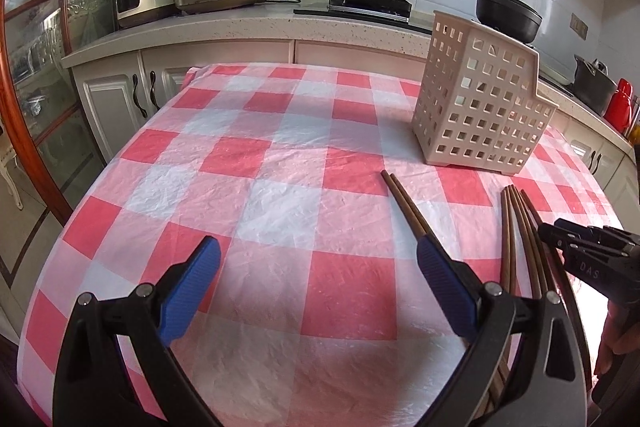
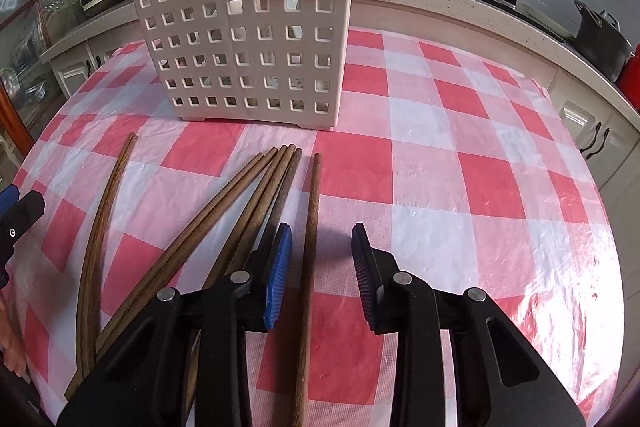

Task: Organize utensils
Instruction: 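Move the right tool to a single chopstick and close on it, then grasp another single chopstick with the left tool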

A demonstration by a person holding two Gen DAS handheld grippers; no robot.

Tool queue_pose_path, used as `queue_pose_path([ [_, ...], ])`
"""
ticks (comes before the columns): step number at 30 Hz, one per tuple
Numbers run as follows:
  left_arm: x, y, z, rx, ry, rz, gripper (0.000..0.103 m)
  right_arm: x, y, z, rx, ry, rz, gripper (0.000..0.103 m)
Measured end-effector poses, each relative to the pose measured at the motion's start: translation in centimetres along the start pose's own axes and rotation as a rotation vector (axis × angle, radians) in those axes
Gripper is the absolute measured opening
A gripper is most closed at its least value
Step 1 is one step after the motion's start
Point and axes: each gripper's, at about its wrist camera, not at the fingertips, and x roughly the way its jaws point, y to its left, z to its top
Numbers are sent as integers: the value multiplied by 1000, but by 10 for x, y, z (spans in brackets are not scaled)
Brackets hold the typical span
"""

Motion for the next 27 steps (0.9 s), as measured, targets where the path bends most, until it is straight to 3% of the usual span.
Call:
queue_pose_path([
  [4,5,-6,1,0,36,-19,94,1,-2,1,-3,-3,25,6],
  [12,27,-20,14,-10,102,-40,85,-6,-12,-8,23,-8,48,6],
  [16,45,-35,18,23,152,-21,68,-8,-17,-12,31,-10,67,6],
  [26,65,-48,21,58,186,46,66,-9,-22,-13,49,-18,106,6],
  [27,65,-49,21,61,183,50,62,-8,-23,-13,51,-18,111,6],
])
